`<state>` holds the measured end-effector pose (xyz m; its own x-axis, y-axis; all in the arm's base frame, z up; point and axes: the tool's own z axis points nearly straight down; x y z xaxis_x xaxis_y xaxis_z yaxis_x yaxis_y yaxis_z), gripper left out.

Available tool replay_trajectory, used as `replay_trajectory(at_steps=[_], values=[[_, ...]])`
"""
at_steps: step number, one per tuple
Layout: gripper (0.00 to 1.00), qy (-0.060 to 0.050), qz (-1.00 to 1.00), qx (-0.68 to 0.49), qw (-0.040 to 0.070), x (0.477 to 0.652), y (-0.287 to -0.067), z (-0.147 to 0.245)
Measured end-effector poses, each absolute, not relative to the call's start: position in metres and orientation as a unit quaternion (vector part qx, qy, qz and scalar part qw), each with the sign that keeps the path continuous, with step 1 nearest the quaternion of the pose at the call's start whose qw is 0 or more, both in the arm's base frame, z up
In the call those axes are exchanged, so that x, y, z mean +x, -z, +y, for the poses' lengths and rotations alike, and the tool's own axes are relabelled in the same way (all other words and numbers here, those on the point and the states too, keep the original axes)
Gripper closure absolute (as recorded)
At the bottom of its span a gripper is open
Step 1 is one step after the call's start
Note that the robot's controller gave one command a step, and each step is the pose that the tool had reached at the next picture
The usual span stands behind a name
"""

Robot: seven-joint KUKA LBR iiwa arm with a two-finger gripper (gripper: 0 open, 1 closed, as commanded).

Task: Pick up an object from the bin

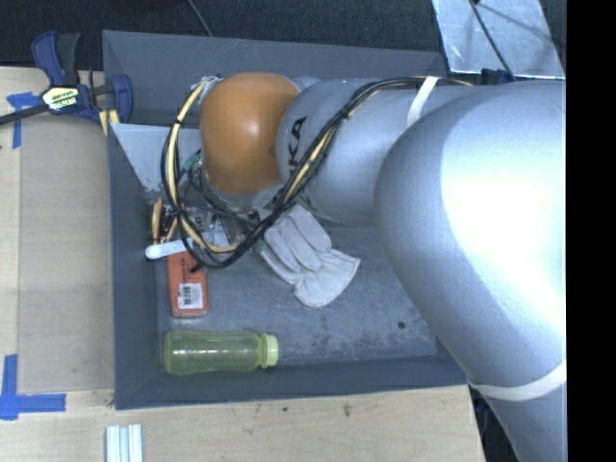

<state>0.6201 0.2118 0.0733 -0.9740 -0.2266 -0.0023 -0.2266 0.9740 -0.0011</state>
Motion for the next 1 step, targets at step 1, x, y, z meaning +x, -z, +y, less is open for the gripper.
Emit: replay_trajectory(at_steps=[1], values=[[1.0, -0.001, 0.992, -0.124, 0.001, 0.6158, -0.1549, 0.1968]])
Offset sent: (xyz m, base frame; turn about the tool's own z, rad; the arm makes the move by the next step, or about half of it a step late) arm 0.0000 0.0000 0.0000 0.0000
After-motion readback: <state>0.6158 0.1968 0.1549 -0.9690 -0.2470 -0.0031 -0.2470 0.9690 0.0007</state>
